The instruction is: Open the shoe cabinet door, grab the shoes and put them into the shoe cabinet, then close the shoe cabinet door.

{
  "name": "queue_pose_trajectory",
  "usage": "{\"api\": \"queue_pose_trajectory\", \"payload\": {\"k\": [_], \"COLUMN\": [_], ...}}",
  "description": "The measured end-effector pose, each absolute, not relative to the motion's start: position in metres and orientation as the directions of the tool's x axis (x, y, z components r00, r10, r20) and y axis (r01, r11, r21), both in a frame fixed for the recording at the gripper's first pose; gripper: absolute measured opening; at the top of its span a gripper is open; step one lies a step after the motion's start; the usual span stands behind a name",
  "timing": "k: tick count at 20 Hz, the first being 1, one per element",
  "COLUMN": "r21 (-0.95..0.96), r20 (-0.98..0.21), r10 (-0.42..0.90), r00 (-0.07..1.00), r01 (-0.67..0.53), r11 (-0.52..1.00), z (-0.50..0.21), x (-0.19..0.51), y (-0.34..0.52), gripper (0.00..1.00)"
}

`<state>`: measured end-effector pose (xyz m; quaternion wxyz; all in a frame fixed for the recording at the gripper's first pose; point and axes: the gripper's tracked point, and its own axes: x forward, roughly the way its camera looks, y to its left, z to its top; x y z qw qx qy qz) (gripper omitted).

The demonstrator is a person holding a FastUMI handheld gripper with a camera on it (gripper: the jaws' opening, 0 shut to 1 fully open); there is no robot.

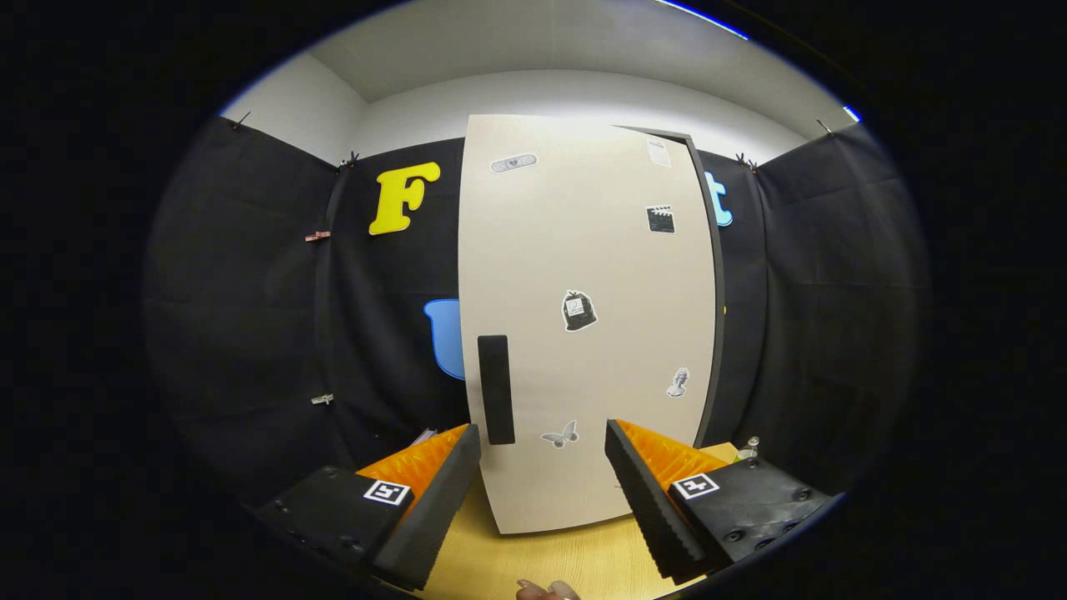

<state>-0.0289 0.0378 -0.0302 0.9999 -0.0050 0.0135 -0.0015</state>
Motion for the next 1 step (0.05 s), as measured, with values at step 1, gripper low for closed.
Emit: {"api": "queue_pose_trajectory", "payload": {"k": [1], "r21": [-0.013], "r20": [-0.026], "r10": [-0.004], "r00": [1.000], "r01": [0.004], "r11": [1.000], "z": [-0.0307], "x": [-0.0274], "y": [0.0375], "gripper": [0.98]}}
